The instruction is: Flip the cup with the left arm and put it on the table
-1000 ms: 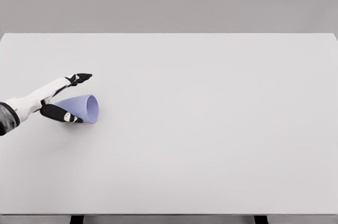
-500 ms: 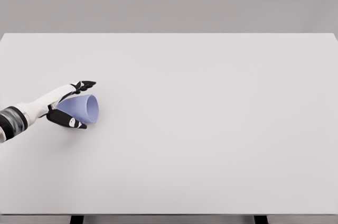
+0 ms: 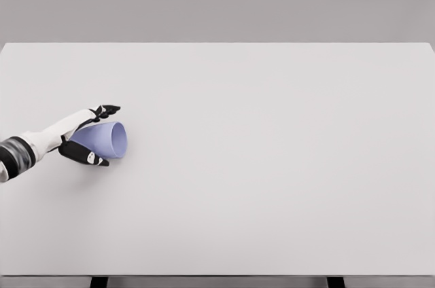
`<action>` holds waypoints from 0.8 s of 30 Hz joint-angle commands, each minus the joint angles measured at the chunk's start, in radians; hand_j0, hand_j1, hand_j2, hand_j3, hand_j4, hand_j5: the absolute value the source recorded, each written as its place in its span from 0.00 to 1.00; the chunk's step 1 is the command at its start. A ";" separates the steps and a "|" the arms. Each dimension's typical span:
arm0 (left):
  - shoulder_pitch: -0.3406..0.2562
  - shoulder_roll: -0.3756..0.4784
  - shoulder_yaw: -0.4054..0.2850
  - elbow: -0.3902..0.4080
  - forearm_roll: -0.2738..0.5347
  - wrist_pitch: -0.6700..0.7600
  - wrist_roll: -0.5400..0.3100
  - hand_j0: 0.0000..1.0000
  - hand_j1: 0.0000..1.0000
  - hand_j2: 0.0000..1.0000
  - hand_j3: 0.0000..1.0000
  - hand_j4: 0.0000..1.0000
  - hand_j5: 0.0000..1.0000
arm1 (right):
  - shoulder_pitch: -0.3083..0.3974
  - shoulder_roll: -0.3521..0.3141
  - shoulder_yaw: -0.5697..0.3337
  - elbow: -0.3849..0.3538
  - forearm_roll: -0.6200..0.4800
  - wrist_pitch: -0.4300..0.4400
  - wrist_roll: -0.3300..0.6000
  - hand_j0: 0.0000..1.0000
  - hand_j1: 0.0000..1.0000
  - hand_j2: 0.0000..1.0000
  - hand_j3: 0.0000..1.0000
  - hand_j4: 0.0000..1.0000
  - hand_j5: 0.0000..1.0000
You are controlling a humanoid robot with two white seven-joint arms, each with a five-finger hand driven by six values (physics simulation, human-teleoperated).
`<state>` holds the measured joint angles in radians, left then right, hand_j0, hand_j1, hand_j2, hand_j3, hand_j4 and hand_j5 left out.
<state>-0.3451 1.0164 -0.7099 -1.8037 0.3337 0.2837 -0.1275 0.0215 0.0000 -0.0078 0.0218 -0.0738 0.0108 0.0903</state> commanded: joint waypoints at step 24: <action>-0.066 0.002 -0.083 0.000 -0.056 0.000 -0.017 0.87 0.87 0.87 0.87 0.87 0.87 | 0.000 0.000 0.000 0.000 0.000 0.000 0.000 1.00 1.00 1.00 1.00 1.00 1.00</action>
<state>-0.4111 1.0178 -0.7868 -1.8038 0.2763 0.2833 -0.1435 0.0215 0.0000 -0.0078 0.0216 -0.0738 0.0108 0.0903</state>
